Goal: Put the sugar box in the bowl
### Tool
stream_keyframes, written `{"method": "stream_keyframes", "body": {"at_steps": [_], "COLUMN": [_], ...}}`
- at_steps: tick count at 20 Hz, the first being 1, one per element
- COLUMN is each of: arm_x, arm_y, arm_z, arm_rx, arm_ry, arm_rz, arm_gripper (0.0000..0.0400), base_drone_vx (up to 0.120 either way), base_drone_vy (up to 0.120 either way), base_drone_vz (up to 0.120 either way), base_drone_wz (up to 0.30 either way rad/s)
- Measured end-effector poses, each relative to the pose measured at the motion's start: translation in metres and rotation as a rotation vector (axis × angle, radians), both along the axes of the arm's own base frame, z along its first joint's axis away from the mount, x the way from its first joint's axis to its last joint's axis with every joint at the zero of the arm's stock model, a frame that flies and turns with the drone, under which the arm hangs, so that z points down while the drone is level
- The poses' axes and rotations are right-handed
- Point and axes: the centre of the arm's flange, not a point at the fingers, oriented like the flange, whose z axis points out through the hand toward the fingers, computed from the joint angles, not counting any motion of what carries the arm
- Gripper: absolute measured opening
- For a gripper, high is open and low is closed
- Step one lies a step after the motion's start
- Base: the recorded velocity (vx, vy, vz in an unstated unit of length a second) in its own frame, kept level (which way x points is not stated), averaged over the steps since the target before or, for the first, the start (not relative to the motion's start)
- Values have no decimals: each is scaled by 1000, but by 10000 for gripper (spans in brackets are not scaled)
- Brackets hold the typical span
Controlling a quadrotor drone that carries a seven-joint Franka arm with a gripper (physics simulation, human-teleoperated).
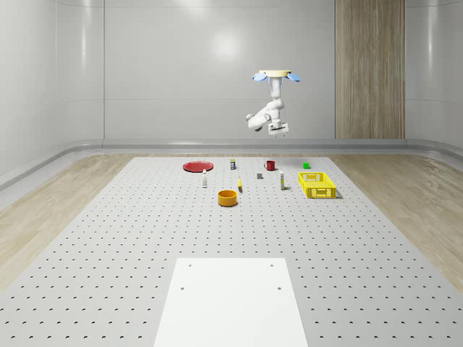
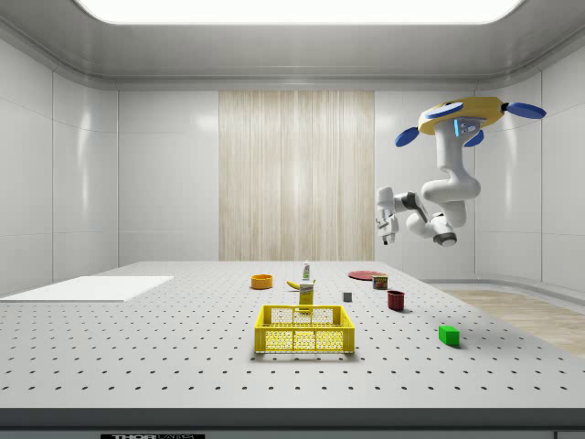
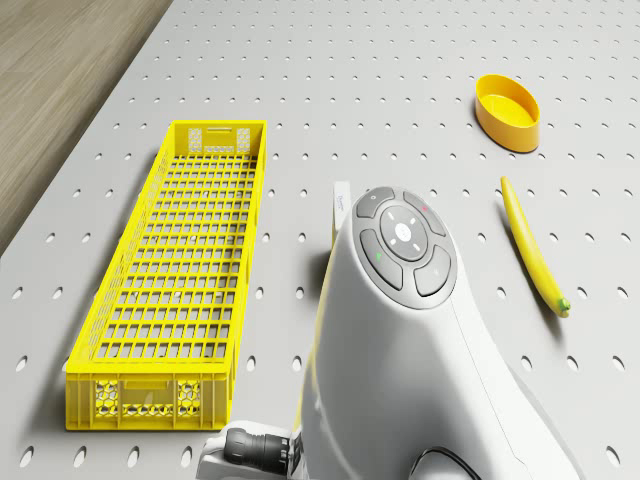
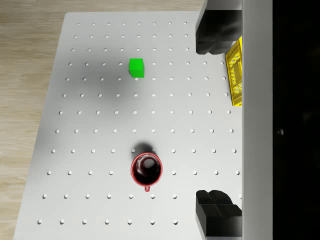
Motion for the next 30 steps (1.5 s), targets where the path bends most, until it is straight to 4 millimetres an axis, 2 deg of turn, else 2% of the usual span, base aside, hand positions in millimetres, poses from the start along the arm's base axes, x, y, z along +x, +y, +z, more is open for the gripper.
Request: {"method": "stream_keyframes", "body": {"at_steps": [2,7,13,24,30], "arm_x": [0,0,0,0,0], "arm_y": [-5,-11,-14,-16,-16], "arm_z": [-1,-2,-2,-2,-2], "arm_rx": [-49,-117,-147,-161,-162], "arm_ry": [1,4,5,5,6], "arm_rz": [-1,-3,-4,-4,-4], "arm_gripper": [400,400,400,400,400], "base_drone_vx": [120,120,120,120,120], "base_drone_vy": [0,-112,0,0,0], "base_drone_vz": [-120,-112,0,-120,-13], "base_drone_wz": [0,0,0,0,0]}}
